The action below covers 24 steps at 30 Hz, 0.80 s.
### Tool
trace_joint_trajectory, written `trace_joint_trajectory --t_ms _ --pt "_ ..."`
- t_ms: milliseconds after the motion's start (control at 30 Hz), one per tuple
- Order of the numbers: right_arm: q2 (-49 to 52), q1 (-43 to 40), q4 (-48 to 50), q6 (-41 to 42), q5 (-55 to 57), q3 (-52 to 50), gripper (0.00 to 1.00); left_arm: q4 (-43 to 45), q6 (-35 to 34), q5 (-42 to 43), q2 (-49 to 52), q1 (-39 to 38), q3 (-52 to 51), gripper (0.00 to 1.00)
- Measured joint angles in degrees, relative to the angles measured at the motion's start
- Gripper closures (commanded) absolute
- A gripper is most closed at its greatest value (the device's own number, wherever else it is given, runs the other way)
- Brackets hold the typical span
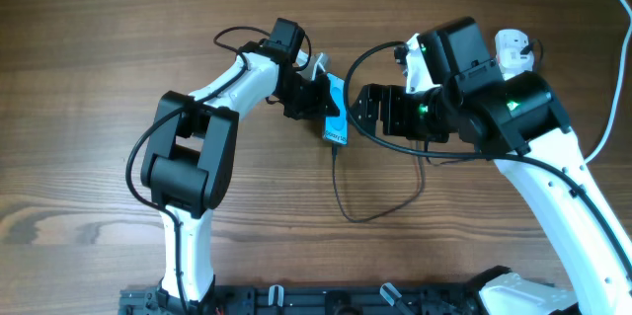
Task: Plug charger to phone and switch on socket
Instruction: 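Lower the phone to the table and open both grippers, then withdraw the left gripper up-left and the right gripper toward the power strip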
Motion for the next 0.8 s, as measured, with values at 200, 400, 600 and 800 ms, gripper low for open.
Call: trace_joint_trajectory --t_ms 200,400,600,800 --pt "0.0 0.0 -0.1 0.2 0.0 0.0 0.00 -0.9 0.0 -1.0 0.1 0.0 0.0 0.83" --pt "0.0 0.0 -4.4 0.3 7.0 -0.2 0.00 -3.6 -0.2 -5.7 -0.1 -0.1 0.1 0.51" --pt "0.1 0.0 -7.8 0.4 23.0 -0.8 0.00 -7.0 -0.2 -8.8 -0.6 -0.2 0.9 0.30" --pt "0.2 0.0 -7.6 0.4 31.4 -3.0 0.00 -12.5 -1.2 -11.1 -1.6 3.9 1.2 0.05"
